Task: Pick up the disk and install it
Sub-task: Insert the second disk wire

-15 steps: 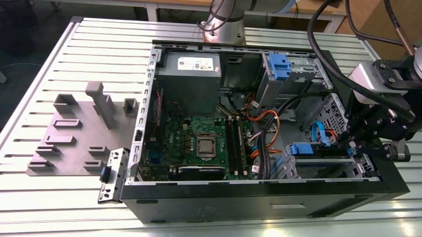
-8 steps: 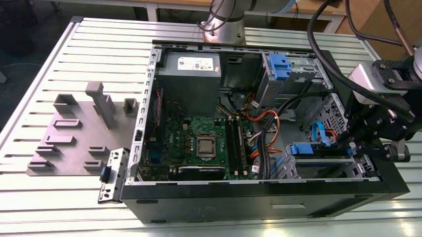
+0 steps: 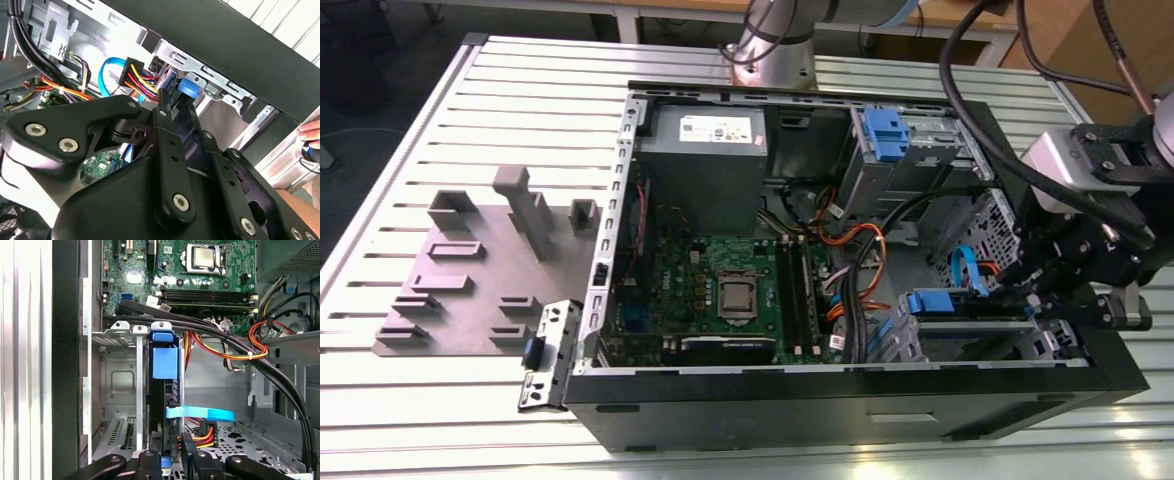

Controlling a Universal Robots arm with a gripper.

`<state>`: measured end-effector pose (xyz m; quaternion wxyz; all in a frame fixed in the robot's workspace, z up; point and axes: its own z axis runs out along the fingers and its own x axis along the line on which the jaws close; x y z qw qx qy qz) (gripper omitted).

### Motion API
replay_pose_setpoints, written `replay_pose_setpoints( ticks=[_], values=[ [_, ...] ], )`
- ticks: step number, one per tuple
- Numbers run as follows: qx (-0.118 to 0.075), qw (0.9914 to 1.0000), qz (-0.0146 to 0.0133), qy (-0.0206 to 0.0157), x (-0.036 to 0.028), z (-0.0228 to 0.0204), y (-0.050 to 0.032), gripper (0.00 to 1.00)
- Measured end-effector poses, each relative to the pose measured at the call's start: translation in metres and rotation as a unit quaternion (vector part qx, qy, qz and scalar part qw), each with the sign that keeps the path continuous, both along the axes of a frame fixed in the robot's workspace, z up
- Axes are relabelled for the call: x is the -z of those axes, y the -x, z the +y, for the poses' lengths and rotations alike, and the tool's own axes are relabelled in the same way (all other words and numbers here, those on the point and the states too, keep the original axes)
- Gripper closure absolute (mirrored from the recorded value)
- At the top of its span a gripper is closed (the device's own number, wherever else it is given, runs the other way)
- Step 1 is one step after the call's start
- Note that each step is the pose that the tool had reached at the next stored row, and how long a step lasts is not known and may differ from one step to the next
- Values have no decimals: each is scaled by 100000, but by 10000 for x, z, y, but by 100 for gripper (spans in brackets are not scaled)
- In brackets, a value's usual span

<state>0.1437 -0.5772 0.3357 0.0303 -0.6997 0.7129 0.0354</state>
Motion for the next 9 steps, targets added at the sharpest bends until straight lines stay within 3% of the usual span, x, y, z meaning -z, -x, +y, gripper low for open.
replay_pose_setpoints(
  ticks=[9],
  values=[
    [-158,100000,-23,85,28,14,23,70]
  ],
)
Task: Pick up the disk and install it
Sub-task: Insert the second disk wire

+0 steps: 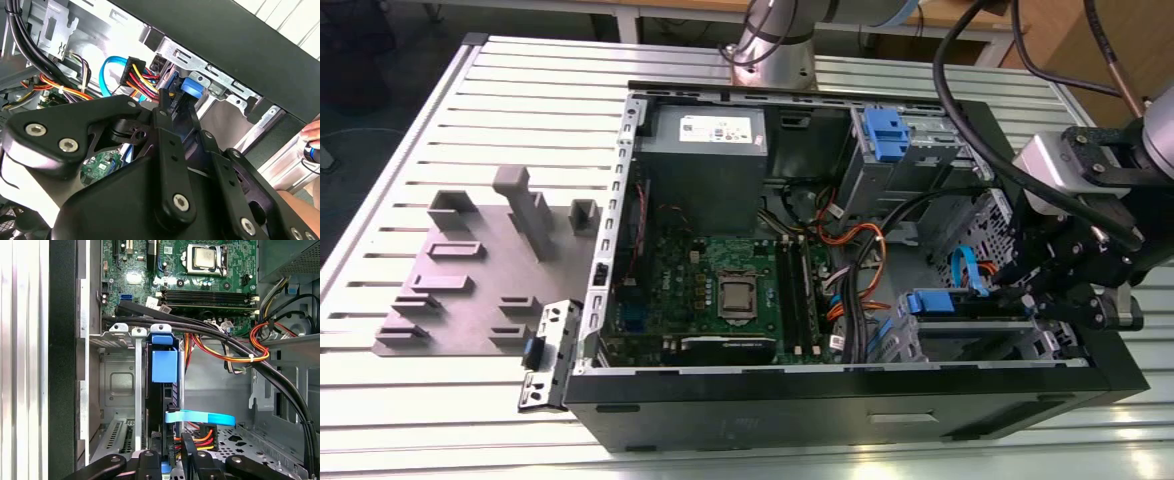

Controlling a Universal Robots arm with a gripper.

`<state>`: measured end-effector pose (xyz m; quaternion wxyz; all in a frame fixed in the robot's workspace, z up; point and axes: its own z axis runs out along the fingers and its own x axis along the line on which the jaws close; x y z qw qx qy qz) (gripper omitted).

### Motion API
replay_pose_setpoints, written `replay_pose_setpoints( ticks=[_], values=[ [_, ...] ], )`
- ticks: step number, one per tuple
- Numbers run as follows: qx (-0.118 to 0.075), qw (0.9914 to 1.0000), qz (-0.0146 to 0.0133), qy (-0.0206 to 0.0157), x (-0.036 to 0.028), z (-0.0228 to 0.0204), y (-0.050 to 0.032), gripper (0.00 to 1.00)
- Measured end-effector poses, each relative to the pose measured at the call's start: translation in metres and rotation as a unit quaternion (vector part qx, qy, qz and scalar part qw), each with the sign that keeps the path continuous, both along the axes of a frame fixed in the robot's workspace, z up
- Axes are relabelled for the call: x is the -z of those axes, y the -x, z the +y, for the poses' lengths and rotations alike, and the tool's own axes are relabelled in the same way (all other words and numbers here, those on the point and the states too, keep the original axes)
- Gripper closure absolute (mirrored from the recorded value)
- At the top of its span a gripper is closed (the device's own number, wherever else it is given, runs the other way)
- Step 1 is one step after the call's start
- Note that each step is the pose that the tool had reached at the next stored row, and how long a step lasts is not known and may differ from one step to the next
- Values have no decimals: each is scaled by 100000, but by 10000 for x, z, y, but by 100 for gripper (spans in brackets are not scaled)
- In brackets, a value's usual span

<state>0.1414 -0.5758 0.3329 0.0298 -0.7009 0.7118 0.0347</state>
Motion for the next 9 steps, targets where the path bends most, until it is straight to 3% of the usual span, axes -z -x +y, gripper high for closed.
replay_pose_setpoints(
  ticks=[6,9],
  values=[
    [3,100000,1,21,-1,0,0,71],
    [0,100000,2,36,-1,1,0,83]
  ],
)
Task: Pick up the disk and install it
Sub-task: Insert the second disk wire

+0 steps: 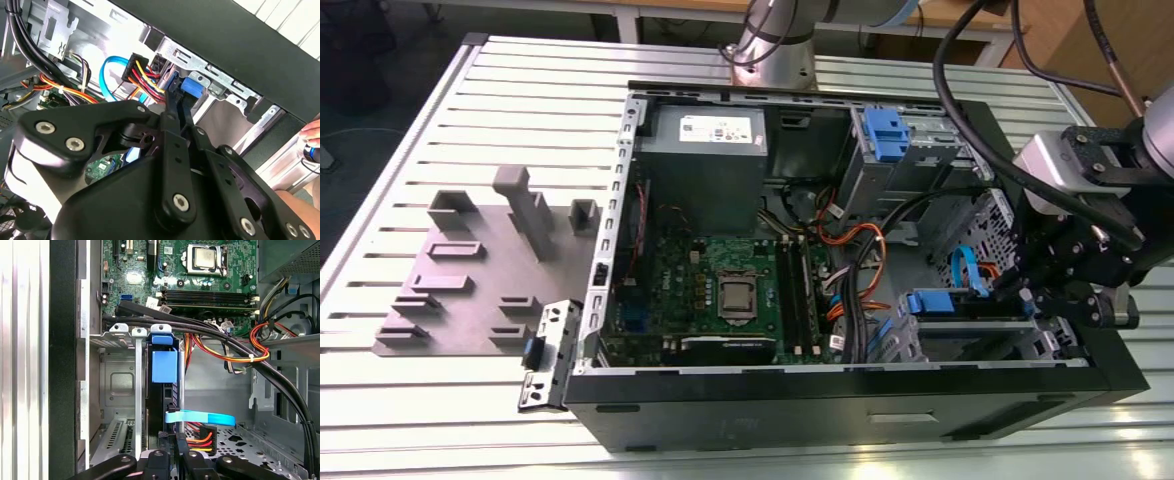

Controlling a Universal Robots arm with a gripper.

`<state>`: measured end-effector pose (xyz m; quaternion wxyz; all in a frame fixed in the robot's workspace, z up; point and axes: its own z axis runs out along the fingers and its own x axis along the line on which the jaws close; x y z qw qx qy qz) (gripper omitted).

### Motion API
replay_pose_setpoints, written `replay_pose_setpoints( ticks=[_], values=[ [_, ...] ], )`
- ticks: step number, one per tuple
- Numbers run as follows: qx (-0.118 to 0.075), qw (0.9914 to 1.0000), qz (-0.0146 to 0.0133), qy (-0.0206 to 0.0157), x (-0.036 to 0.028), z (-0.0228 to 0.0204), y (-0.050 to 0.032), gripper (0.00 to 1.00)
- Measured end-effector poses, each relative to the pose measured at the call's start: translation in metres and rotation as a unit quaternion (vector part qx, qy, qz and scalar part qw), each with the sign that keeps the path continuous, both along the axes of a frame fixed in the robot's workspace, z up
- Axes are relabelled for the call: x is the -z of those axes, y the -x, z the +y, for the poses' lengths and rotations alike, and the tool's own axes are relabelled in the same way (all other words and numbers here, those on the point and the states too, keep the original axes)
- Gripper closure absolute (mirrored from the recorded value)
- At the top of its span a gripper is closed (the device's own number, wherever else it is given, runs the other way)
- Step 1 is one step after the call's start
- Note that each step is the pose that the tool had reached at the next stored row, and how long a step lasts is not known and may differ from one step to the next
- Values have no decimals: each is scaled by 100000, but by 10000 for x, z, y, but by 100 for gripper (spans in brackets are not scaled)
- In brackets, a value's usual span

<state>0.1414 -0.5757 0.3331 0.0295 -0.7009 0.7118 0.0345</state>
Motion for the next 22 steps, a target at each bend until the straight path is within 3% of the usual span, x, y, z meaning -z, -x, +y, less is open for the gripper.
replay_pose_setpoints(
  ticks=[15,18,19,22],
  values=[
    [-6,100000,0,49,1,0,0,83],
    [-7,100000,1,49,2,0,0,82],
    [-5,100000,0,59,1,0,0,76],
    [-6,100000,-2,71,1,0,0,76]
  ],
)
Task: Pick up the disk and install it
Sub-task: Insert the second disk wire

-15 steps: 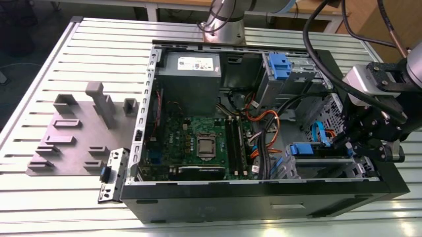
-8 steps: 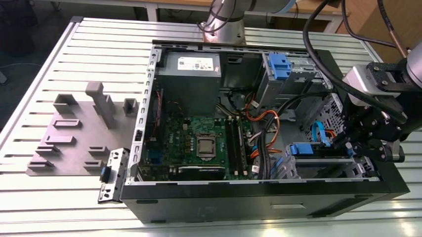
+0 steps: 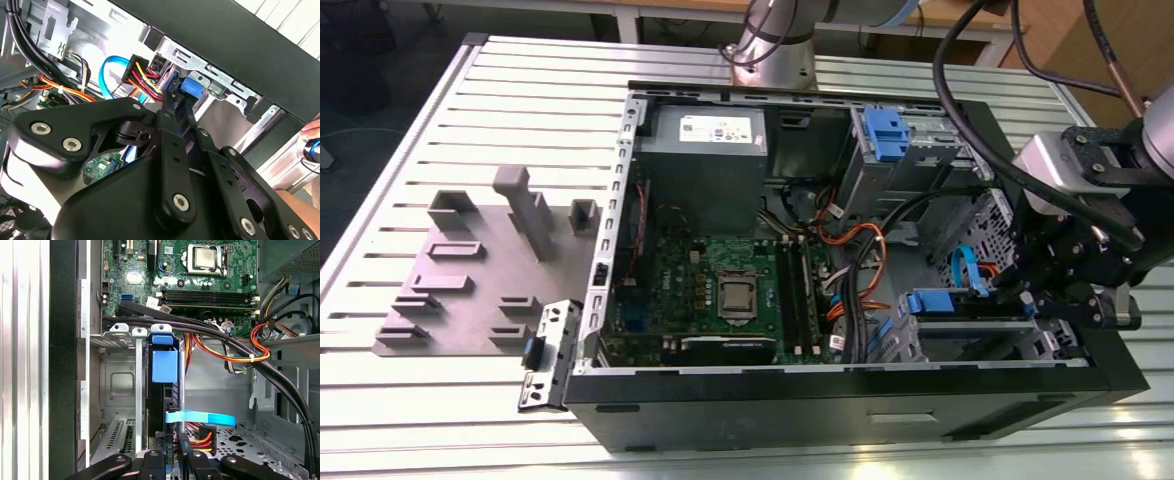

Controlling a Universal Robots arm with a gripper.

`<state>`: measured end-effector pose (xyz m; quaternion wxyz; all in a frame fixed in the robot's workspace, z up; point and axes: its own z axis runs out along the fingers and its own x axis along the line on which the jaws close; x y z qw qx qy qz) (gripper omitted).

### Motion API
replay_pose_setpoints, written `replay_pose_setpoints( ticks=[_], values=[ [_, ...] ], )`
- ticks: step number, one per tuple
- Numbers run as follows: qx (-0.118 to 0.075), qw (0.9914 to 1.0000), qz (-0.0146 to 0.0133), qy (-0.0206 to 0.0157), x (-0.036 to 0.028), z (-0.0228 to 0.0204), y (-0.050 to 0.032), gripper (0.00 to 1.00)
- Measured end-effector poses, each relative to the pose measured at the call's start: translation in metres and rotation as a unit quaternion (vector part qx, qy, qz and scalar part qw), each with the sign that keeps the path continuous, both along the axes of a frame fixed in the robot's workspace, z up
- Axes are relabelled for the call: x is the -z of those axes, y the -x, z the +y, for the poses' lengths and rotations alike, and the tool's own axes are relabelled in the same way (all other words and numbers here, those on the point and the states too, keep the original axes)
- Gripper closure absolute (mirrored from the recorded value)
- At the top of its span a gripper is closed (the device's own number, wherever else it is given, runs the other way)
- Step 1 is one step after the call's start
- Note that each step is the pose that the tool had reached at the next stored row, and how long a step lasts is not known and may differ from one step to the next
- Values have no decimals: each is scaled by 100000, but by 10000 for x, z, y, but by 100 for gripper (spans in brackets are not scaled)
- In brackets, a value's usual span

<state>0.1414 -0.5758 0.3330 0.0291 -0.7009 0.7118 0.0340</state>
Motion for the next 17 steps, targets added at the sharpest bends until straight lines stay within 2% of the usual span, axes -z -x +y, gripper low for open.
replay_pose_setpoints(
  ticks=[17],
  values=[
    [1,100000,114,-2,0,2,-36,76]
  ],
)
